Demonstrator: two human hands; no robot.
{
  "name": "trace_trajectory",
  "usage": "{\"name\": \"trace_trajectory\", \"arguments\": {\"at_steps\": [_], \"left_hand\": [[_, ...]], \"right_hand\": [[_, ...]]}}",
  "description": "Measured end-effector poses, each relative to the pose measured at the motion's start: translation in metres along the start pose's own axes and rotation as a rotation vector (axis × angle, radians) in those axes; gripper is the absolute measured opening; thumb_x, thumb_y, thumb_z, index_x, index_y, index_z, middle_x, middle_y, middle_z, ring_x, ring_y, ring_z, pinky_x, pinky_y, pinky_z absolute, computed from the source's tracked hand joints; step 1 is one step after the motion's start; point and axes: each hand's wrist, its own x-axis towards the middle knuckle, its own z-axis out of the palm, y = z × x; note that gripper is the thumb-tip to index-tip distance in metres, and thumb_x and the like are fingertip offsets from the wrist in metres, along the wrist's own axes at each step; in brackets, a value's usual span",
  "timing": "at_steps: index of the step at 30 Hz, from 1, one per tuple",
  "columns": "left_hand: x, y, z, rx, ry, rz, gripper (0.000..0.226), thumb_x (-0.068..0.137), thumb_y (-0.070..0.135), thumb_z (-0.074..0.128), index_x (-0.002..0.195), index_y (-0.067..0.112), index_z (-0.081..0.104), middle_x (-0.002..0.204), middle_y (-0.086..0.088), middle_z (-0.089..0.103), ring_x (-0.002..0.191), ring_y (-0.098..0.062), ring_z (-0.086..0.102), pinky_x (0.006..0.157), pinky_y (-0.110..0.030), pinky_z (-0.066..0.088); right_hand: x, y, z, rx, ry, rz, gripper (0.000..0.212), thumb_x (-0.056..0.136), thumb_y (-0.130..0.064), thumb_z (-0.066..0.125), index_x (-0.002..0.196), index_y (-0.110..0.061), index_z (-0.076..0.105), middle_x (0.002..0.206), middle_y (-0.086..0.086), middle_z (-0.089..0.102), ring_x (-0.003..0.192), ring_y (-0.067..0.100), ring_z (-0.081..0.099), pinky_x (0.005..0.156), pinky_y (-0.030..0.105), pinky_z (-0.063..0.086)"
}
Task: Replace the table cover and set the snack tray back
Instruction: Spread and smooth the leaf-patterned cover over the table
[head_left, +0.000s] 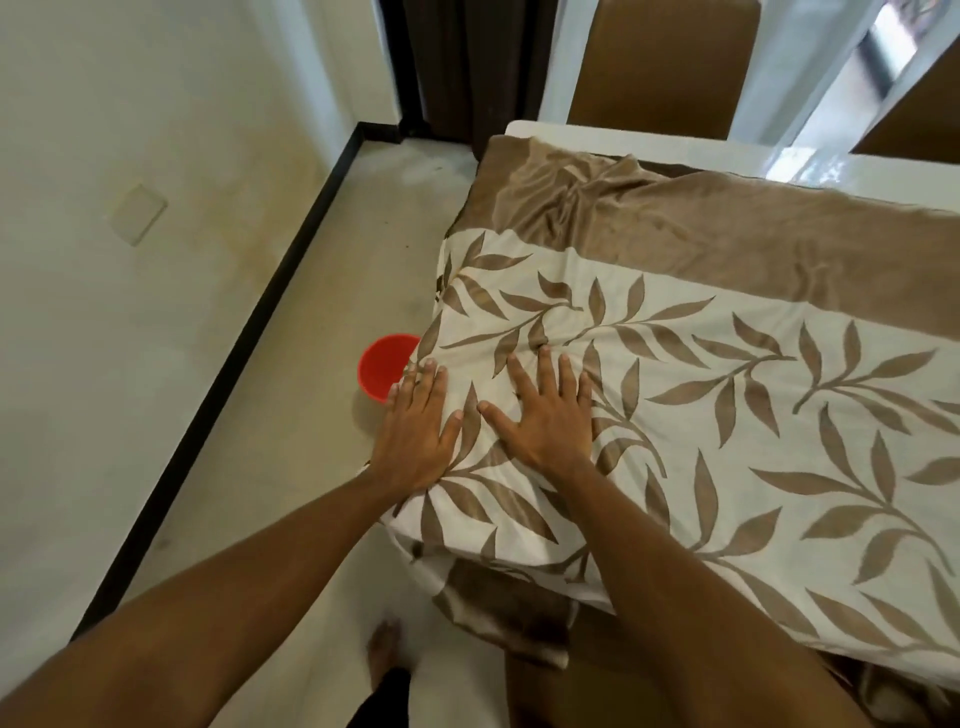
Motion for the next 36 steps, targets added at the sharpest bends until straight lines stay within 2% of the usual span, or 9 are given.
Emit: {"name": "trace_trajectory", "arguments": {"at_steps": [4, 8, 12, 16, 20, 22, 25, 29, 36], "left_hand": [[0.017, -0.037, -0.008, -0.079, -0.053, -0.041, 0.064, 0.106, 0.048, 0.021, 0.16, 0.017, 0.008, 0.168, -0.004, -0.005, 0.155, -0.026, -0.009, 0.123, -0.048, -0.004], [0.024, -0.097, -0.017, 0.076, -0.252, -0.004, 0.075, 0.104, 0.047, 0.032, 0.16, 0.009, -0.001, 0.167, -0.009, -0.011, 0.155, -0.03, -0.009, 0.124, -0.053, 0.007], [0.044, -0.116, -0.026, -0.072, -0.246, -0.035, 0.068, 0.105, 0.039, 0.039, 0.159, 0.006, 0.016, 0.167, -0.014, 0.008, 0.155, -0.032, 0.006, 0.125, -0.044, 0.01], [0.084, -0.08, -0.047, -0.184, -0.182, 0.124, 0.067, 0.101, 0.044, 0.033, 0.157, 0.008, 0.026, 0.165, -0.011, 0.021, 0.154, -0.026, 0.016, 0.124, -0.042, 0.015], [0.143, -0.037, -0.061, -0.232, -0.13, 0.269, 0.062, 0.103, 0.039, 0.036, 0.156, 0.008, 0.029, 0.165, -0.01, 0.022, 0.153, -0.026, 0.016, 0.125, -0.039, 0.014], [0.183, -0.012, -0.062, -0.198, -0.135, 0.314, 0.059, 0.104, 0.036, 0.04, 0.155, 0.008, 0.032, 0.165, -0.011, 0.021, 0.154, -0.027, 0.015, 0.126, -0.04, 0.013], [0.226, 0.014, -0.064, -0.103, -0.106, 0.385, 0.061, 0.1, 0.04, 0.036, 0.151, 0.007, 0.039, 0.162, -0.014, 0.028, 0.152, -0.03, 0.02, 0.123, -0.045, 0.017], [0.298, 0.043, -0.055, 0.018, -0.112, 0.418, 0.06, 0.103, 0.043, 0.033, 0.153, 0.01, 0.035, 0.163, -0.013, 0.027, 0.152, -0.032, 0.017, 0.123, -0.047, 0.014], [0.381, 0.047, -0.044, 0.069, -0.185, 0.245, 0.065, 0.104, 0.057, 0.022, 0.159, 0.023, 0.018, 0.168, -0.011, 0.006, 0.154, -0.034, 0.003, 0.124, -0.052, 0.006]], "right_hand": [[0.019, -0.022, 0.002, -0.01, 0.006, 0.037, 0.091, 0.085, -0.092, 0.009, 0.161, -0.044, 0.008, 0.172, 0.003, -0.003, 0.158, 0.028, -0.008, 0.125, 0.054, -0.006], [0.031, -0.04, -0.001, -0.009, 0.011, 0.089, 0.09, 0.084, -0.093, 0.015, 0.159, -0.043, 0.016, 0.172, 0.003, 0.003, 0.158, 0.03, 0.0, 0.126, 0.055, -0.001], [0.031, -0.054, 0.0, 0.025, 0.076, 0.123, 0.085, 0.085, -0.091, 0.025, 0.153, -0.04, 0.03, 0.169, 0.002, 0.018, 0.154, 0.029, 0.016, 0.125, 0.054, 0.011], [0.038, -0.06, -0.004, 0.023, 0.161, 0.144, 0.071, 0.09, -0.082, 0.033, 0.141, -0.034, 0.044, 0.149, 0.0, 0.044, 0.132, 0.027, 0.042, 0.111, 0.049, 0.033], [0.073, -0.049, -0.015, 0.122, 0.37, 0.205, 0.045, 0.096, -0.062, 0.048, 0.125, -0.028, 0.055, 0.12, 0.001, 0.057, 0.107, 0.025, 0.054, 0.091, 0.043, 0.043], [0.102, -0.032, -0.02, 0.131, 0.45, 0.249, 0.042, 0.095, -0.056, 0.051, 0.124, -0.026, 0.058, 0.13, 0.003, 0.058, 0.113, 0.026, 0.054, 0.091, 0.043, 0.042], [0.142, -0.007, -0.027, 0.126, 0.47, 0.285, 0.048, 0.097, -0.057, 0.047, 0.132, -0.025, 0.057, 0.147, 0.007, 0.051, 0.135, 0.028, 0.043, 0.109, 0.048, 0.033], [0.195, 0.03, -0.04, 0.176, 0.268, 0.431, 0.061, 0.101, -0.064, 0.028, 0.149, -0.031, 0.041, 0.162, 0.01, 0.031, 0.151, 0.032, 0.021, 0.12, 0.064, 0.011], [0.241, 0.056, -0.056, 0.151, 0.125, 0.399, 0.068, 0.099, -0.071, 0.023, 0.159, -0.038, 0.023, 0.17, 0.005, 0.011, 0.156, 0.028, 0.004, 0.123, 0.058, -0.004]]}}
